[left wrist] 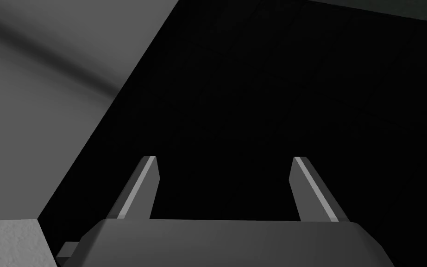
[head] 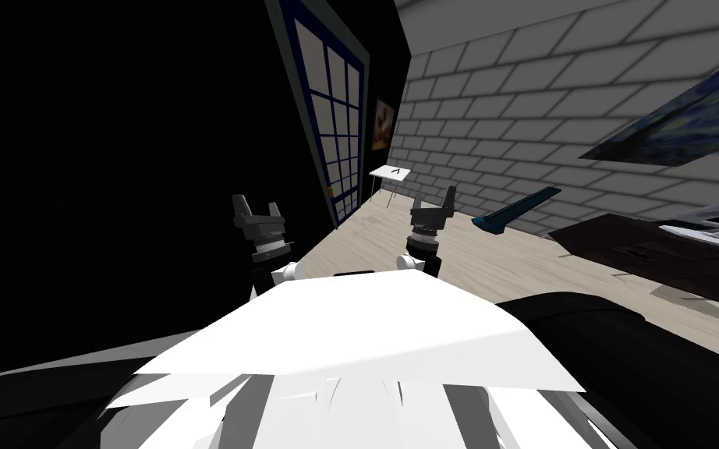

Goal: Pull the door open

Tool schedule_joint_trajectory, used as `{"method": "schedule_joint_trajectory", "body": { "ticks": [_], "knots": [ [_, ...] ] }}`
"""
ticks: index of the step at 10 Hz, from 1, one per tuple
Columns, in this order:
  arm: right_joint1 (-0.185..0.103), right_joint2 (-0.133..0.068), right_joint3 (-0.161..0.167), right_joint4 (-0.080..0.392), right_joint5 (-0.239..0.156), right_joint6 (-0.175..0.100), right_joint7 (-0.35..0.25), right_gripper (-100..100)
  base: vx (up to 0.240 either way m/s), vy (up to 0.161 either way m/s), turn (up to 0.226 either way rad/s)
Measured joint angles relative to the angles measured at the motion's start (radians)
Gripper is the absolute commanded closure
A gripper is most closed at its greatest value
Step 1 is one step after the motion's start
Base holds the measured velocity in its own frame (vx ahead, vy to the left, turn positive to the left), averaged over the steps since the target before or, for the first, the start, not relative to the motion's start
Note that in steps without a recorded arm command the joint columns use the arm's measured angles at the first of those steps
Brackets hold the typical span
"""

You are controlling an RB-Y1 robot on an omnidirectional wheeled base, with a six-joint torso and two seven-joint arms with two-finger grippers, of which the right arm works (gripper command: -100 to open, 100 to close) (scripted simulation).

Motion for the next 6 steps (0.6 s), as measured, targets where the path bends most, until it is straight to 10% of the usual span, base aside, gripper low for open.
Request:
{"method": "schedule_joint_trajectory", "body": {
  "ticks": [6],
  "knots": [
    [-0.004,-0.044,-0.005,0.088,0.033,-0.026,0.095,-100,0.137,0.050,0.103]
  ]
}}
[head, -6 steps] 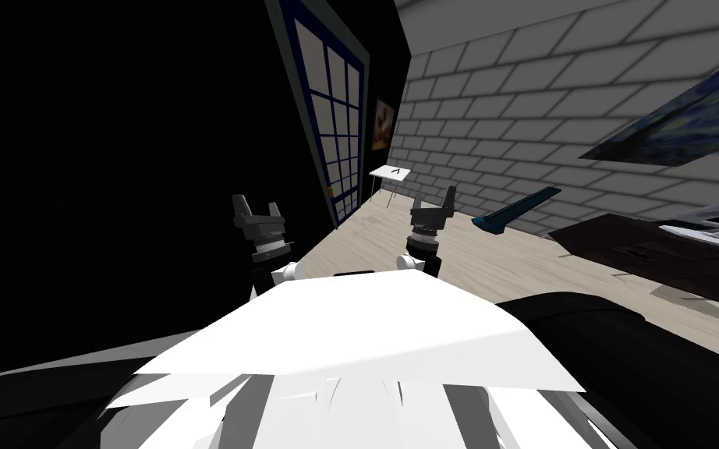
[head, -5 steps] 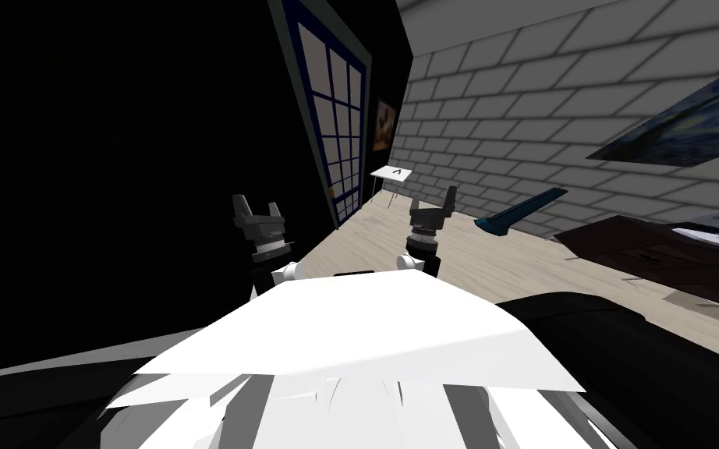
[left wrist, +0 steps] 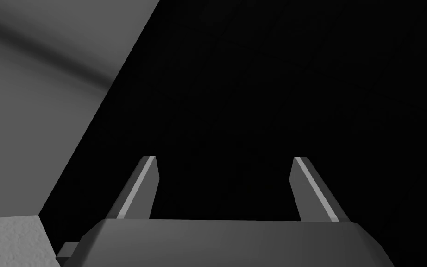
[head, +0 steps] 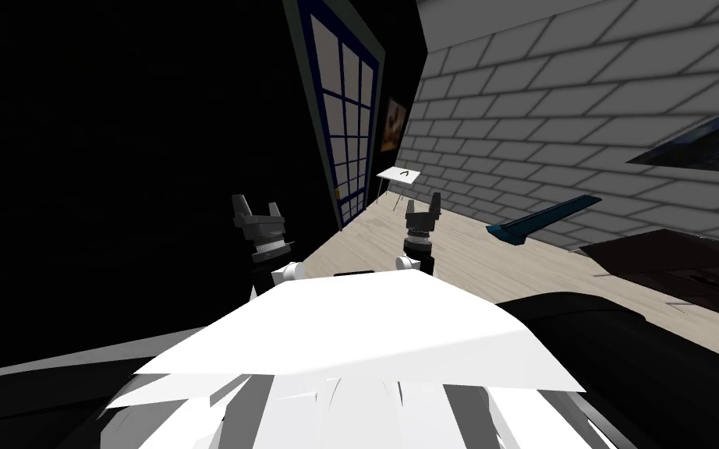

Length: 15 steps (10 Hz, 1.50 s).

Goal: Pull the door open

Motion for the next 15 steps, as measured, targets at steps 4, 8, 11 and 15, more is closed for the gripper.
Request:
{"method": "schedule_joint_trajectory", "body": {
  "ticks": [4,8,11,15],
  "knots": [
    [-0.003,-0.025,-0.003,0.079,0.028,-0.029,0.080,-100,0.143,0.036,0.113],
    [-0.003,-0.043,-0.006,0.150,0.055,-0.052,0.158,-100,0.133,0.027,0.103],
    [-0.010,-0.056,-0.012,0.212,0.073,-0.075,0.213,-100,0.140,0.019,0.108],
    [-0.016,-0.063,-0.010,0.295,0.107,-0.100,0.303,-100,0.147,0.027,0.136]
  ]
}}
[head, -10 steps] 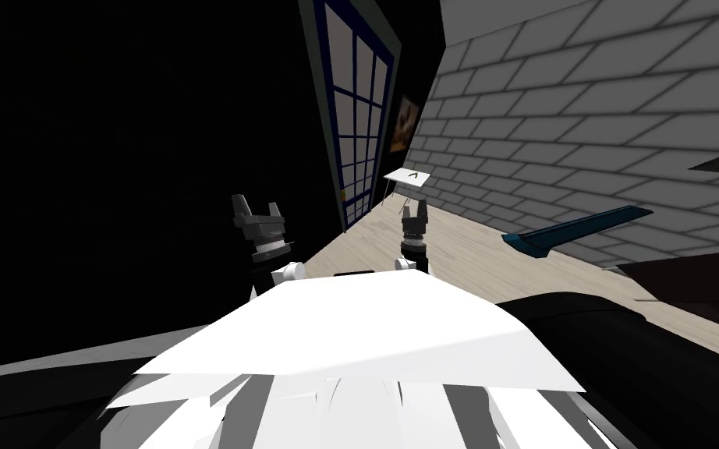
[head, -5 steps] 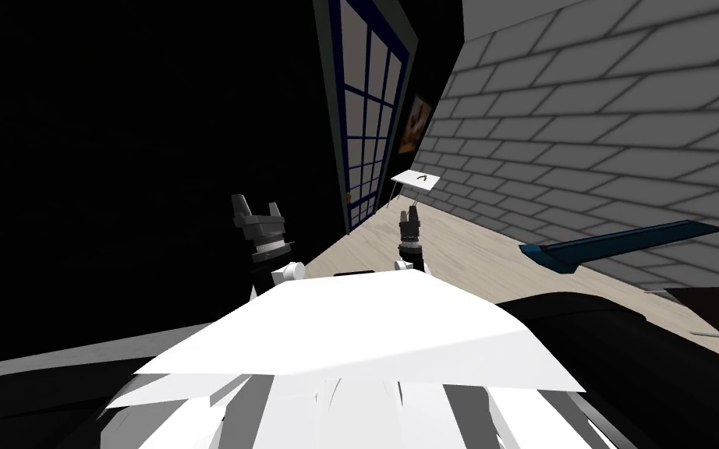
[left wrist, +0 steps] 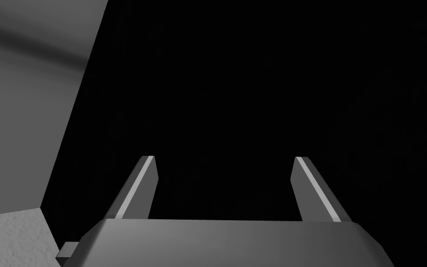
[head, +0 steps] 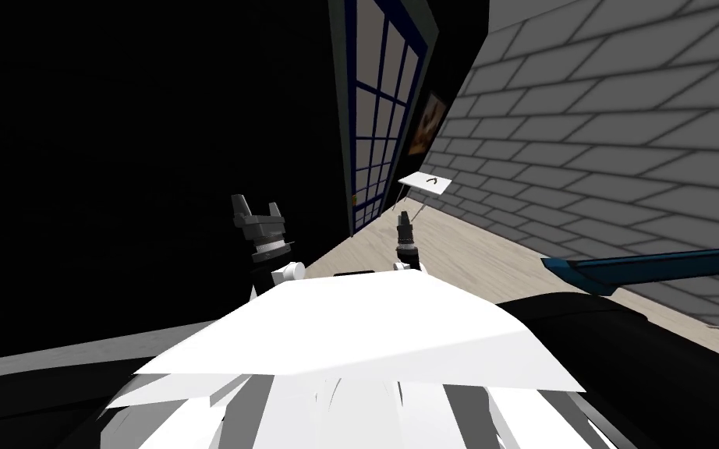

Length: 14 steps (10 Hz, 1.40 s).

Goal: Pull the door open

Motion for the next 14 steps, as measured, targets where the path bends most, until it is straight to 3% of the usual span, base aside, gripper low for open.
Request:
{"method": "schedule_joint_trajectory", "body": {
  "ticks": [4,14],
  "knots": [
    [0.004,-0.015,-0.007,0.082,0.028,-0.033,0.085,-100,0.132,0.006,0.110],
    [0.001,-0.025,-0.012,0.240,0.087,-0.087,0.255,-100,0.105,-0.002,0.093]
  ]
}}
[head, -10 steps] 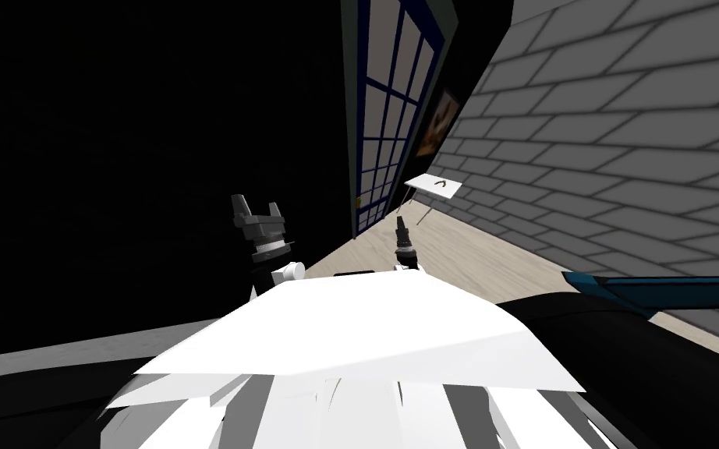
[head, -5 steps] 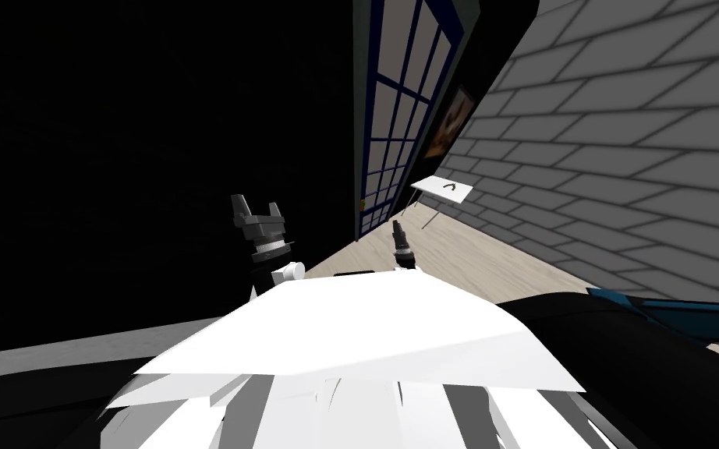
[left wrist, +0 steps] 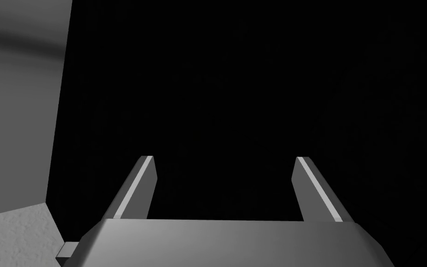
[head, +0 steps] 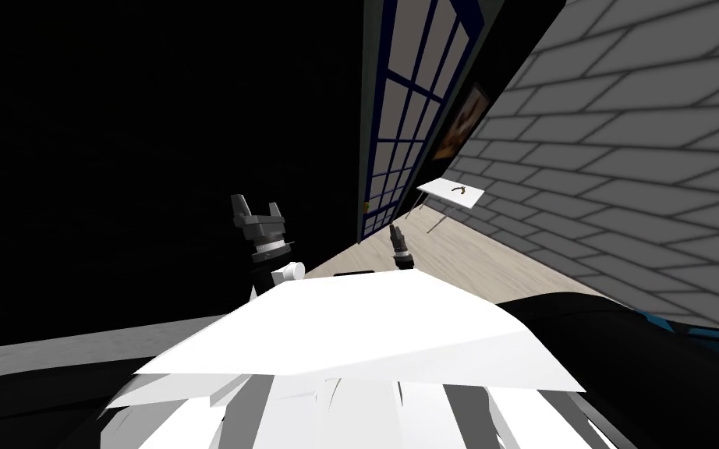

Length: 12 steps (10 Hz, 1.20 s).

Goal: Pull the door open

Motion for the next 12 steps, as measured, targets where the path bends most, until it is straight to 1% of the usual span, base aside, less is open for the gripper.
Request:
{"method": "schedule_joint_trajectory", "body": {
  "ticks": [2,4,7,8,11,12],
  "knots": [
    [-0.005,0.001,-0.001,0.034,0.013,-0.009,0.036,-100,0.110,-0.020,0.132],
    [0.000,-0.004,-0.003,0.075,0.029,-0.024,0.082,-100,0.151,-0.017,0.105],
    [-0.003,-0.005,-0.006,0.132,0.050,-0.043,0.142,-100,0.128,-0.015,0.120],
    [-0.008,-0.006,-0.008,0.161,0.057,-0.051,0.164,-100,0.105,-0.026,0.076],
    [0.002,-0.004,-0.007,0.201,0.076,-0.070,0.218,-100,0.101,-0.035,0.090],
    [-0.002,-0.005,-0.009,0.221,0.081,-0.077,0.234,-100,0.141,-0.048,0.146]
  ]
}}
